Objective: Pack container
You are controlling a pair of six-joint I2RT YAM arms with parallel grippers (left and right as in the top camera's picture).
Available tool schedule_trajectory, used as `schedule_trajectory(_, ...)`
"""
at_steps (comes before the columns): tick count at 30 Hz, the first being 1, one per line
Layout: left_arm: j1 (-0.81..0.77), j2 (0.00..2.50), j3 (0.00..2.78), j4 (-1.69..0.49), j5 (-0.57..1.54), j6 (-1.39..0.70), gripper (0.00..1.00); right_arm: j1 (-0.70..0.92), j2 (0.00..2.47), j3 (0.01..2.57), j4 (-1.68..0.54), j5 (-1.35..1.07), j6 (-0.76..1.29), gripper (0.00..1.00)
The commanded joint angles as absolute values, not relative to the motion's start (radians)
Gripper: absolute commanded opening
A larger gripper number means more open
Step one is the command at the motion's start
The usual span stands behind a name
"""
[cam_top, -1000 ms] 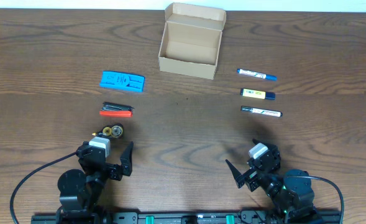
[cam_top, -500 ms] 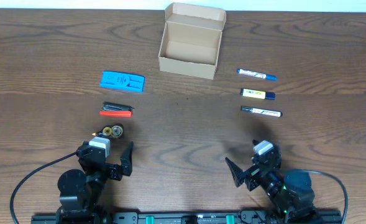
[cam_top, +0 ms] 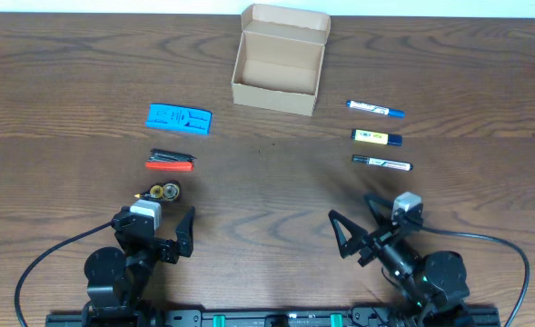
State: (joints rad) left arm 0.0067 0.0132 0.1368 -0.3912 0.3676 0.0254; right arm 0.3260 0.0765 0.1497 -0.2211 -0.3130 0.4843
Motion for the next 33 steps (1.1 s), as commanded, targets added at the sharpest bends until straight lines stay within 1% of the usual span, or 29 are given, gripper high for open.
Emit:
schedule_trajectory(1, 0.014, 0.013, 0.116, -0.391, 0.379, 0.019, 0.95, 0.334, 0.227, 0.188, -0.142, -0.366, 0.517, 0.99)
schedule_trajectory(7, 0.014, 0.013, 0.116, -0.391, 0.379, 0.019, 0.95, 0.334, 0.652, 0.429, -0.133, -0.338, 0.411, 0.99)
schedule_trajectory(11, 0.014, 0.013, 0.116, -0.391, 0.379, 0.019, 0.95, 0.334, 0.921, 0.657, -0.201, -0.299, 0.376, 0.99)
schedule_trajectory(15, 0.014, 0.013, 0.116, -0.391, 0.379, 0.019, 0.95, 0.334, 1.165, 0.892, -0.281, -0.212, 0.35, 0.99)
schedule_trajectory(19, 0.014, 0.013, 0.116, -0.391, 0.379, 0.019, 0.95, 0.334, 1.37, 1.106, -0.372, -0.09, 0.35, 0.99)
schedule_trajectory(23, 0.014, 0.013, 0.116, -0.391, 0.379, 0.019, 0.95, 0.334, 1.542, 1.272, -0.404, -0.012, 0.355, 0.99)
schedule_trajectory(33, 0.014, 0.013, 0.116, -0.391, 0.379, 0.019, 0.95, 0.334, 1.92, 1.567, -0.405, 0.038, 0.442, 0.99)
